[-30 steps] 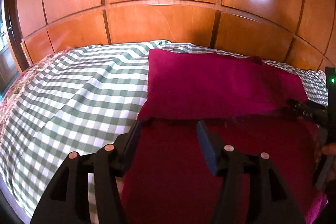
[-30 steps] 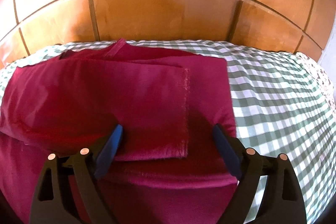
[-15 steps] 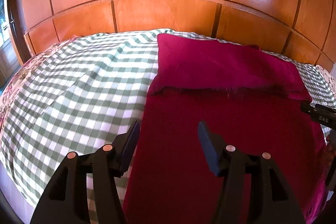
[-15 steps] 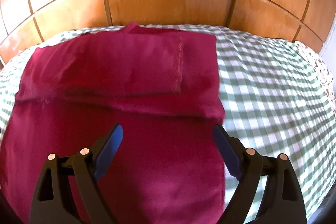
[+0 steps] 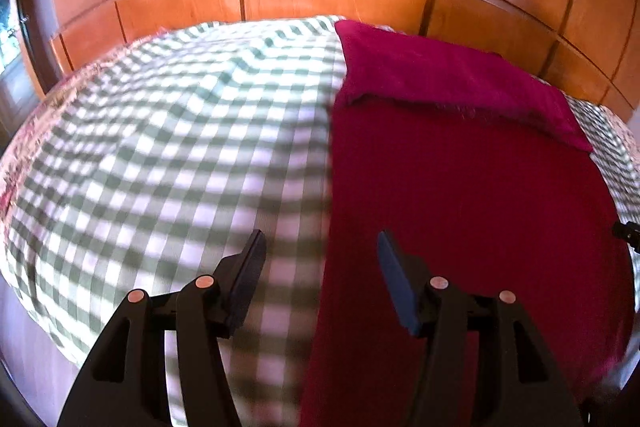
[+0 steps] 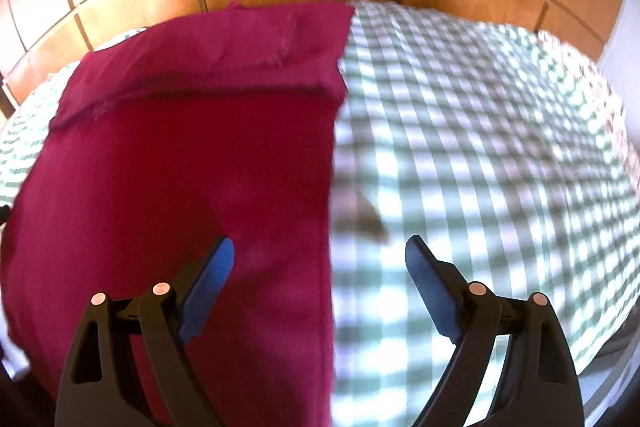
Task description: Fold small clothes
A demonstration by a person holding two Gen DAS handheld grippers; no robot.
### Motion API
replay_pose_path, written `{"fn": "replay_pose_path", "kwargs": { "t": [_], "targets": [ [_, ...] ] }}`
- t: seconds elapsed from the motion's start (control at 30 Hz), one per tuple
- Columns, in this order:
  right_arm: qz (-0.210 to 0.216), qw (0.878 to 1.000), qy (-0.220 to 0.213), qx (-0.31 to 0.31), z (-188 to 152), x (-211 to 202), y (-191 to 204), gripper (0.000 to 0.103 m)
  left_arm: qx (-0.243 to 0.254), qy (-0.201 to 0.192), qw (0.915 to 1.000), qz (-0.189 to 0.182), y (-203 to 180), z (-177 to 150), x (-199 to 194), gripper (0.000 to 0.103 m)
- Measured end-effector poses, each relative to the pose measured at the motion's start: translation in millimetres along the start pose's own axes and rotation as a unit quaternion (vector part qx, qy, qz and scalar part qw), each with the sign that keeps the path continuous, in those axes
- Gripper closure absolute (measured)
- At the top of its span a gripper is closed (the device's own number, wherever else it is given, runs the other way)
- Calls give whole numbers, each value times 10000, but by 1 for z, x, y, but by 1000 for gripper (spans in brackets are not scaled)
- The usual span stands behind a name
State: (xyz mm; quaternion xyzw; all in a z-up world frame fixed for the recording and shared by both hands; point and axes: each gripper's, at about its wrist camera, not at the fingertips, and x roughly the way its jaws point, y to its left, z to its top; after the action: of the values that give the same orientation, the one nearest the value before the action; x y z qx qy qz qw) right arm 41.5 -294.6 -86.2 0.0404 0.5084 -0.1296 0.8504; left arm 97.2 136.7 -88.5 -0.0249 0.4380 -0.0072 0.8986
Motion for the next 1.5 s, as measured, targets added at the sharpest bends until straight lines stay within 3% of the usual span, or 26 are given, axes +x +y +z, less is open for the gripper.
{"fn": "replay_pose_path", "kwargs": {
  "t": [0.17, 0.4, 0.47, 0.53, 0.57, 0.77, 0.93, 1.2, 1.27, 1.37, 1.4, 1.43, 1.5],
  "targets": [
    [594, 9976, 240, 270, -47, -26, -13, 26, 298, 267, 9986, -334, 3, -31, -14, 55],
    [1374, 9854, 928, 373, -97, -43, -2, 53, 449, 509, 9951, -719, 1, -66, -31, 63],
    [1486, 9833, 1003, 302, -99, -38, 4, 63, 412, 553, 9941, -838, 1, -72, -31, 82],
    [1544, 9821, 1041, 276, -95, -34, 8, 89, 410, 571, 9930, -945, -1, -70, -33, 89],
    [1611, 9818, 985, 230, -90, -37, 10, 95, 359, 552, 9924, -1038, 0, -68, -36, 91],
    [2184, 9739, 214, 579, -45, -67, 3, 95, -503, 369, 9775, -2017, 19, -37, -51, 92],
    [2221, 9702, -84, 966, -6, -51, -11, 95, -982, 184, 9638, -2473, 25, 10, -39, 92],
    [1932, 9719, -134, 1336, 66, 4, -27, 95, -1216, 177, 9691, -2140, 13, 90, 25, 95],
    [1957, 9706, -137, 1392, 78, 13, -29, 94, -1475, 187, 9701, -1917, 17, 104, 40, 82],
    [2249, 9605, -152, 1630, 89, 16, -34, 63, -1740, 23, 9696, -1719, 31, 112, 45, 61],
    [2290, 9586, -241, 1673, 90, 13, -36, 38, -1717, -8, 9710, -1664, 34, 110, 44, 61],
    [2238, 9590, -352, 1702, 89, 7, -39, 20, -1675, -22, 9724, -1625, 36, 108, 43, 60],
    [2185, 9590, -521, 1729, 82, -6, -45, 19, -1586, -5, 9743, -1600, 44, 98, 42, 60]
  ]
}}
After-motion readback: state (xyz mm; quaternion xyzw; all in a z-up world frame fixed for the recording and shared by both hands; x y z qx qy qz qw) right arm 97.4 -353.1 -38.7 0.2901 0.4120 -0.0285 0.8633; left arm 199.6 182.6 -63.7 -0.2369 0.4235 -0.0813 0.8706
